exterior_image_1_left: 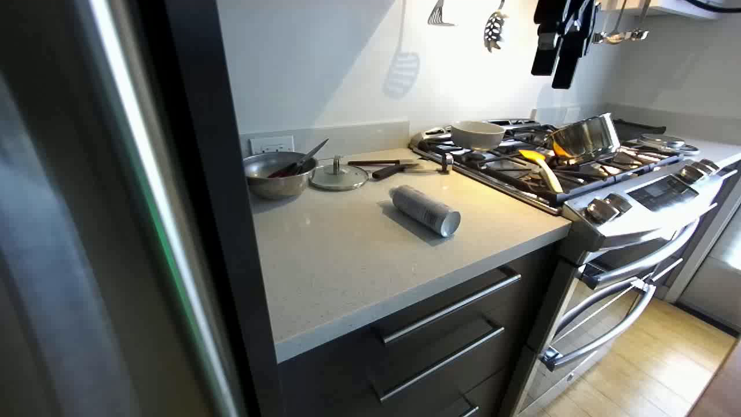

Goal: Pick up the fallen whipped cream container and place it the right way up on the kitchen counter

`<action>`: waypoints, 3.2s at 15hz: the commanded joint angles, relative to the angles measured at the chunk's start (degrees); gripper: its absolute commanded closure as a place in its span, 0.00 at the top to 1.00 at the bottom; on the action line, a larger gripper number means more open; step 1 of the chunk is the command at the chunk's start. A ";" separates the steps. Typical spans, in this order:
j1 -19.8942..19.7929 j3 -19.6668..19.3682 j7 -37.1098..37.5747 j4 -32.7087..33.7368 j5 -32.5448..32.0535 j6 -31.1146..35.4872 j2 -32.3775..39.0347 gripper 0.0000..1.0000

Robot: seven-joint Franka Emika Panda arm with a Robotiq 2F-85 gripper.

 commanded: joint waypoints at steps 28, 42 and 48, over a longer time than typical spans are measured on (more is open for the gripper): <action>-5.53 7.41 4.89 35.43 -4.78 -2.68 45.81 1.00; -5.95 7.25 10.16 47.25 -7.32 -2.95 59.02 1.00; -6.07 8.75 9.68 57.94 -6.06 -4.42 67.06 1.00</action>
